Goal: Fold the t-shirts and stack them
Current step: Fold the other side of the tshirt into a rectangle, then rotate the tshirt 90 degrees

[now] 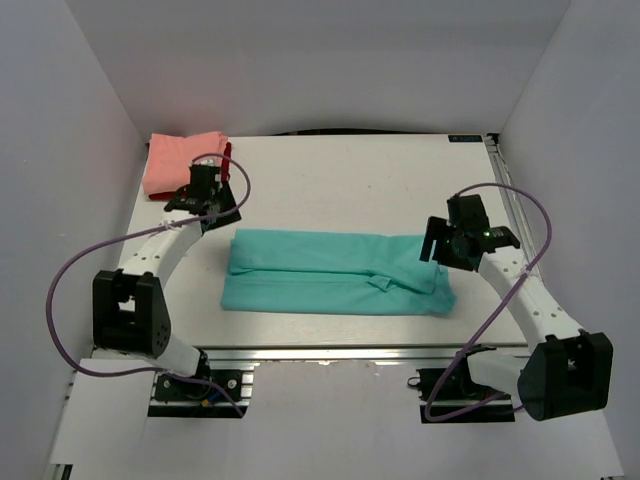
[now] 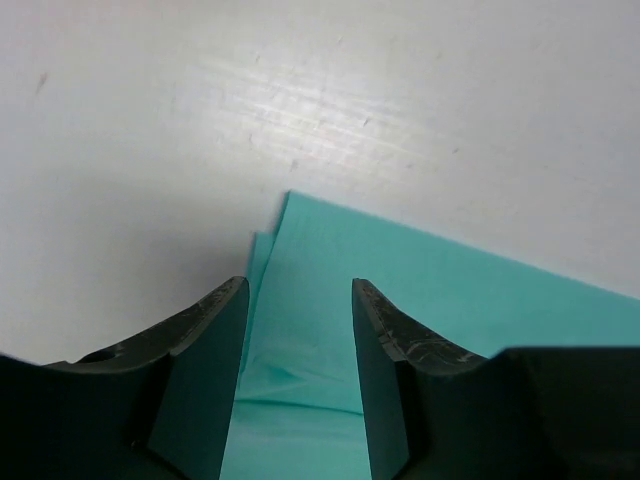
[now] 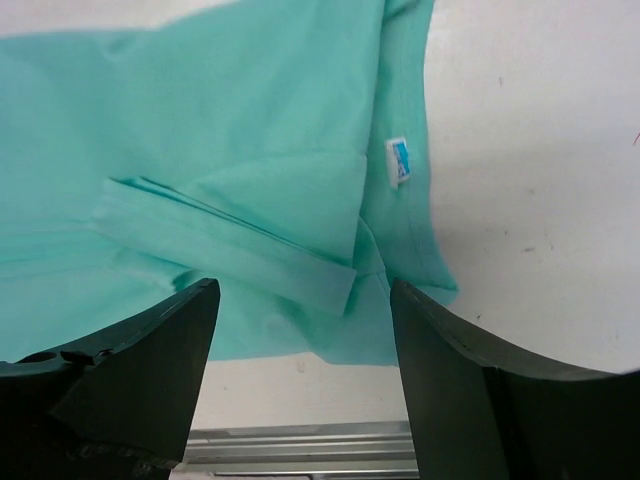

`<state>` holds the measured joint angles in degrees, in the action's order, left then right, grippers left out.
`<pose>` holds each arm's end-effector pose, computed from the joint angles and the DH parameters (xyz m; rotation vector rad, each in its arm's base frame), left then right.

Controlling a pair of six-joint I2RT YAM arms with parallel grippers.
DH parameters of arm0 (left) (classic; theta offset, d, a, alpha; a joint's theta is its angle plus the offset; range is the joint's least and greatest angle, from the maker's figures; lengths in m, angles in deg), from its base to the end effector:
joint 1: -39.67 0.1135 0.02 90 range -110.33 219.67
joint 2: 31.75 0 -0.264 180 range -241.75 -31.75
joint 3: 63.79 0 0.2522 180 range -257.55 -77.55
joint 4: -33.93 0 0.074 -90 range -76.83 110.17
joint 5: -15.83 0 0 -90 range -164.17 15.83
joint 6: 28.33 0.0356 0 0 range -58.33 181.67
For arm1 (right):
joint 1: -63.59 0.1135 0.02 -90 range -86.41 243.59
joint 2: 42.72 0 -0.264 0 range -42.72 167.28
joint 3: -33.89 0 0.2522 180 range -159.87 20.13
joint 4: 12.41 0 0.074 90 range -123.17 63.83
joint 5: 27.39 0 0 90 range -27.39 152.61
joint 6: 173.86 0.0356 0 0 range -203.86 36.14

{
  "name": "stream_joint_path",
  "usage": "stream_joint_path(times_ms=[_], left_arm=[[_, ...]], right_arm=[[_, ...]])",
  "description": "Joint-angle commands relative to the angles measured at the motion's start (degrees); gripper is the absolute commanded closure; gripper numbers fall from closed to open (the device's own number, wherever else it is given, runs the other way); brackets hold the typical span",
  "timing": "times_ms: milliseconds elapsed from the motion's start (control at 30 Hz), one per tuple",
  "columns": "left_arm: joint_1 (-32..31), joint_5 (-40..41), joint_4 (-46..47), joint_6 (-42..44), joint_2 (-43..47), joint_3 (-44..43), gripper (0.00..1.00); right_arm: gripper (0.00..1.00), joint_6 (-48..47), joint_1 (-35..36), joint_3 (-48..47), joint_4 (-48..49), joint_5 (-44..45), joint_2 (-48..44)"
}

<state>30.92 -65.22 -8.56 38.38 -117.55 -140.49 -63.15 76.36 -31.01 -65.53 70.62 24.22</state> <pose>0.3147 -0.0428 0.2514 -0.3772 2.4276 -0.0513 0.2264 0.0462 0.2578 0.2297 2.5102 0.0588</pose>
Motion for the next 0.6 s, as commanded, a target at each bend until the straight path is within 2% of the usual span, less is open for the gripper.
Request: stream_joint_path(times_ms=[0,67,100,167,200,233,267,567], left_arm=[[-0.1,-2.0,-3.2,2.5,-1.7,-7.2,0.44],[-0.1,-4.1,-3.5,3.3,-3.8,-8.9,0.50],[-0.1,-6.2,-3.8,3.5,-4.5,-10.2,0.57],[-0.2,-8.8,-3.7,4.0,-6.3,-10.6,0.71],[-0.3,-8.9,-3.6,4.2,-6.8,-10.4,0.78],[-0.7,-9.0,-3.4,4.4,-7.4,-10.1,0.95],[-1.0,-9.0,-3.1,4.6,-8.1,-9.7,1.00],[-8.3,-6.3,-0.9,4.4,-8.7,-4.5,1.00]], right_arm=[[0.24,-0.8,0.1,-5.8,-2.6,1.0,-1.5],[0.28,-0.2,0.1,-6.9,-3.7,0.3,-1.7],[0.34,0.2,0.1,-7.0,-3.8,0.0,-1.9],[0.74,1.8,0.1,-6.4,-3.8,-1.2,-2.9],[0.88,2.6,0.1,-5.8,-3.7,-1.6,-3.2],[1.00,3.1,0.1,-4.2,-3.5,-2.6,-4.0],[1.00,3.6,0.1,-3.2,-2.7,-3.2,-4.4],[1.00,6.4,1.3,5.0,1.6,-4.3,-3.8]])
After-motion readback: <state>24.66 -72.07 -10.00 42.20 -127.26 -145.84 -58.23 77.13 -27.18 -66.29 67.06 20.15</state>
